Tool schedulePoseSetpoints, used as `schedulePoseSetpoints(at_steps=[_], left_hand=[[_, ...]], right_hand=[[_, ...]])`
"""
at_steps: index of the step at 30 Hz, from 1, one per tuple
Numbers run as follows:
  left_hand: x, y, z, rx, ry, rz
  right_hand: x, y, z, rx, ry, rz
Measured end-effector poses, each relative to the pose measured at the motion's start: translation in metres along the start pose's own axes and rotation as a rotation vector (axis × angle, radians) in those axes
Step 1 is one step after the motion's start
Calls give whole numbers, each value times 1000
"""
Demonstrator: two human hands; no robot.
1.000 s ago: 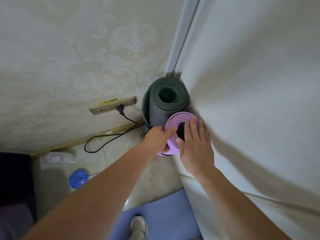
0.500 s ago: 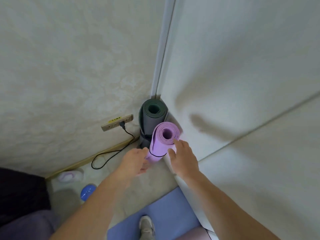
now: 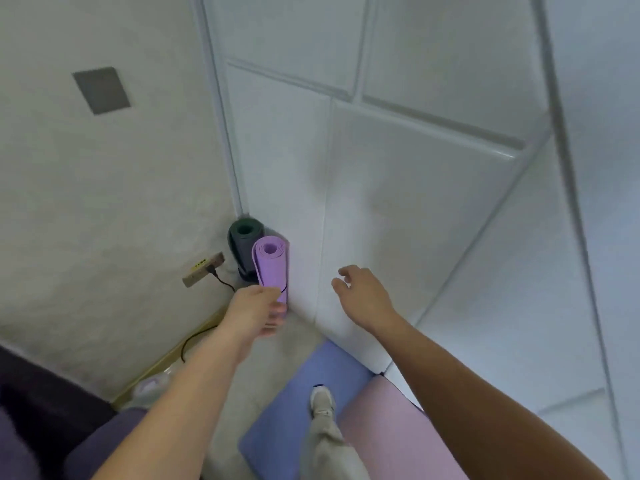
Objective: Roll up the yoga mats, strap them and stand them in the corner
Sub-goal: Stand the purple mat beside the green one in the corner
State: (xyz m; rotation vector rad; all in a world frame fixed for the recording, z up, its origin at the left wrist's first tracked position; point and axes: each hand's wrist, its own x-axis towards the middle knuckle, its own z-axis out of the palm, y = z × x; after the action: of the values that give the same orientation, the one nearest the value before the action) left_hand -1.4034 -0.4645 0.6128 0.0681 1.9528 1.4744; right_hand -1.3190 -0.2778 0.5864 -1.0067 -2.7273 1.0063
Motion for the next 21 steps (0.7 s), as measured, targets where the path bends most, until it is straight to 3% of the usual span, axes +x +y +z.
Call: schedulePoseSetpoints(at_steps=[10,16,21], left_hand=[[-128,-27,193,217,-320,55],[-219,-79,338,372,-529,73],[-328,-157,474,518,-687,54]], right_hand=[[-192,176,-98,252,208,308],[-338,319,-129,342,316,554],[-510,437,-157,444,430,771]])
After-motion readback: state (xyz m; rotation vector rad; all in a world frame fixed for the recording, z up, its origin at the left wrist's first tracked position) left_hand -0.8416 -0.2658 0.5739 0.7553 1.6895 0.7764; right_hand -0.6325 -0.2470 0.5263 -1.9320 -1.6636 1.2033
